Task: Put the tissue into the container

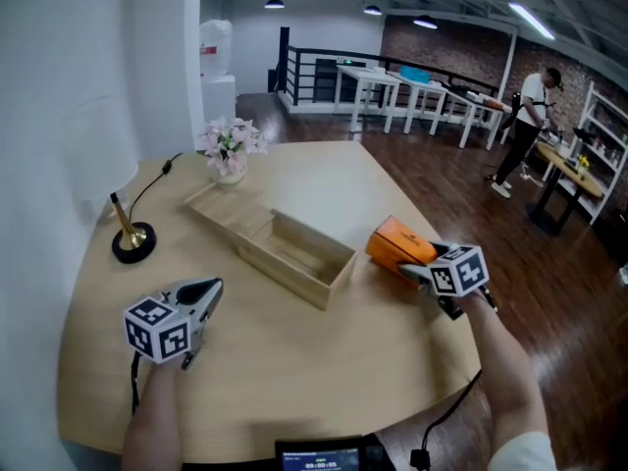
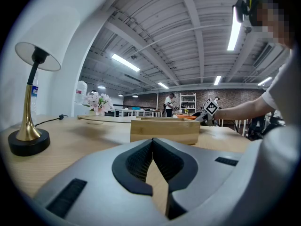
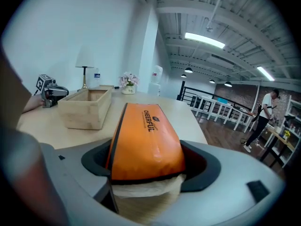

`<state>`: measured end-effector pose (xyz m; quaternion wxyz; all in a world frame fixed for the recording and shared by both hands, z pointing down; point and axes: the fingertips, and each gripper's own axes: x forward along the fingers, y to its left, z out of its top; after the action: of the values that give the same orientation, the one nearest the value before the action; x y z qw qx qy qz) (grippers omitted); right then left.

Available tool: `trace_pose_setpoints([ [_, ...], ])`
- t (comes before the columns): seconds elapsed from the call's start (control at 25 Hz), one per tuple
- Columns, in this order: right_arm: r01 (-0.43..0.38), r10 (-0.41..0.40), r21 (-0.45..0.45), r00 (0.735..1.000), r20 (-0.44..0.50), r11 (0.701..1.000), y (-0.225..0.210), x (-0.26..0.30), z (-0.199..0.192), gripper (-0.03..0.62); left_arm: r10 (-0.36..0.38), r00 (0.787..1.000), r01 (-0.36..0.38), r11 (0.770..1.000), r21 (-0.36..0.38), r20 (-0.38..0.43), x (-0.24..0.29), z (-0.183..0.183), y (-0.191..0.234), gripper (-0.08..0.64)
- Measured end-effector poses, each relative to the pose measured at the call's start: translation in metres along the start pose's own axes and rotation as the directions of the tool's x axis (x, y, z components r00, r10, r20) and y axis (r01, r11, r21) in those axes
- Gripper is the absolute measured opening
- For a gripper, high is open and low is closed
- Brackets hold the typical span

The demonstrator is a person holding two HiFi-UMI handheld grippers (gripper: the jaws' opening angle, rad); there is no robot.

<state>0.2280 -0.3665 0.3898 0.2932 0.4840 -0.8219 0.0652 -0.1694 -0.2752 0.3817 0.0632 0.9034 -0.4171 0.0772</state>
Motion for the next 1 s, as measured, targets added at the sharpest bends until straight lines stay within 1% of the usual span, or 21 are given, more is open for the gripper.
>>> trace_pose_setpoints([
  [0.12, 0.030, -0.030, -0.006, 0.999, 0.014, 1.000, 0.001, -0.018, 0.019, 0.399, 0.002, 1.000, -0.002, 1.000, 0.002, 0.001, -0.001, 0.000, 0.002, 0.006],
  [0.24, 0.038, -0.036, -0.032, 0.998, 0.055, 0.999, 0.019, -0.039, 0.059, 0.399, -0.002, 1.000, 0.002, 1.000, 0.003, 0.004, 0.001, 0.001, 0.001, 0.006],
  [0.32, 0.006, -0.001, -0.044, 0.995, 0.095, 0.999, 0.045, -0.048, 0.092, 0.399, -0.004, 1.000, 0.004, 1.000, 0.001, 0.005, 0.002, 0.001, -0.001, 0.006],
  [0.44, -0.071, 0.079, -0.062, 0.987, 0.142, 0.996, 0.096, -0.046, 0.135, 0.400, -0.001, 1.000, 0.001, 1.000, 0.000, 0.004, 0.002, 0.001, -0.001, 0.006],
  [0.56, -0.115, 0.124, -0.066, 0.980, 0.158, 0.991, 0.141, -0.027, 0.162, 0.400, 0.008, 1.000, -0.008, 1.000, -0.002, 0.004, 0.001, 0.001, 0.001, 0.006],
  [0.64, -0.108, 0.116, -0.063, 0.984, 0.139, 0.992, 0.157, -0.007, 0.166, 0.400, 0.010, 1.000, -0.010, 1.000, -0.004, 0.004, 0.001, 0.001, 0.001, 0.006],
  [0.8, -0.077, 0.083, -0.076, 0.993, 0.078, 0.994, 0.173, 0.027, 0.160, 0.401, 0.010, 1.000, -0.010, 1.000, -0.005, 0.004, 0.001, 0.002, -0.001, 0.006],
  [1.0, -0.053, 0.060, -0.117, 0.996, 0.062, 0.992, 0.185, 0.037, 0.161, 0.402, 0.013, 1.000, -0.013, 1.000, -0.005, 0.004, -0.001, 0.003, -0.002, 0.006],
])
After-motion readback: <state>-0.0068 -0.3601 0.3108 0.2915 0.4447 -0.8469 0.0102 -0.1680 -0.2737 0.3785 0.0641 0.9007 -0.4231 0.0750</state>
